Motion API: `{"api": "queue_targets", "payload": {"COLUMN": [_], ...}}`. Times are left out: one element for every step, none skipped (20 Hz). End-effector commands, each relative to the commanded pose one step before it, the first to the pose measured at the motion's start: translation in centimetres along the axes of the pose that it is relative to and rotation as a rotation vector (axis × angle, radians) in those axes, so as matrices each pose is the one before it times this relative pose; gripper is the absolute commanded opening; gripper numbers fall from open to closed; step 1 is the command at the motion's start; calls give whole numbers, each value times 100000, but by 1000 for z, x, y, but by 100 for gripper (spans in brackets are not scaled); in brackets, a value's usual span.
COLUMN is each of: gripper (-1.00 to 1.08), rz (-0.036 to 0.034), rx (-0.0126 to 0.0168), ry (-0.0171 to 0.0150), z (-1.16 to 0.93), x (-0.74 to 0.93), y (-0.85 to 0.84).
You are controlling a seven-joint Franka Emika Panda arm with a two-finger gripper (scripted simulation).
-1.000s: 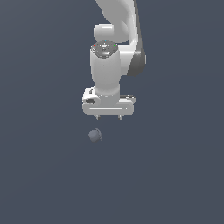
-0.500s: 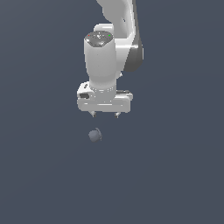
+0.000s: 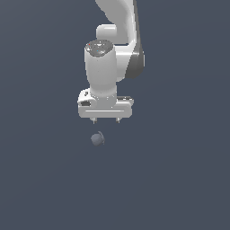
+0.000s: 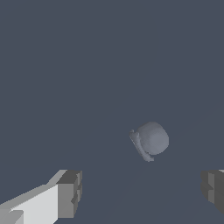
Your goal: Pick up the object and move it to a goal position.
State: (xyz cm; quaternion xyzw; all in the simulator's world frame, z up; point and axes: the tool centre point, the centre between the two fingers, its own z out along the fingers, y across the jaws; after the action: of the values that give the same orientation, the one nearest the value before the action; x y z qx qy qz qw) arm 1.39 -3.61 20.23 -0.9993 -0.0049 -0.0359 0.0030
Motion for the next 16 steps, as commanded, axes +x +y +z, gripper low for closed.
{"api": "queue_targets", "payload": {"gripper": [100, 100, 100, 100, 100, 100, 100, 100, 100, 100, 100, 100, 100, 100, 100, 100], "rz": [-3532, -1689, -1810, -1932, -2052, -2173, -2293, -2362, -2363, -2361, -2362, -2360, -2345, -2238, -2116, -1995], "rx": [-193, -75, -69, -62, -53, -40, -26, -9, 10, 27, 45, 62, 79, 91, 99, 106], "ry": [-554, -244, -264, -282, -299, -316, -333, -340, -338, -334, -330, -324, -316, -296, -274, -252], "z": [776, 360, 387, 414, 441, 468, 496, 512, 513, 515, 516, 517, 515, 493, 467, 441], "x": [27, 10, 5, -1, -9, -17, -27, -38, -47, -57, -66, -75, -83, -88, -90, -92], "y": [424, 195, 207, 220, 233, 244, 256, 261, 258, 255, 250, 247, 240, 226, 209, 193]}}
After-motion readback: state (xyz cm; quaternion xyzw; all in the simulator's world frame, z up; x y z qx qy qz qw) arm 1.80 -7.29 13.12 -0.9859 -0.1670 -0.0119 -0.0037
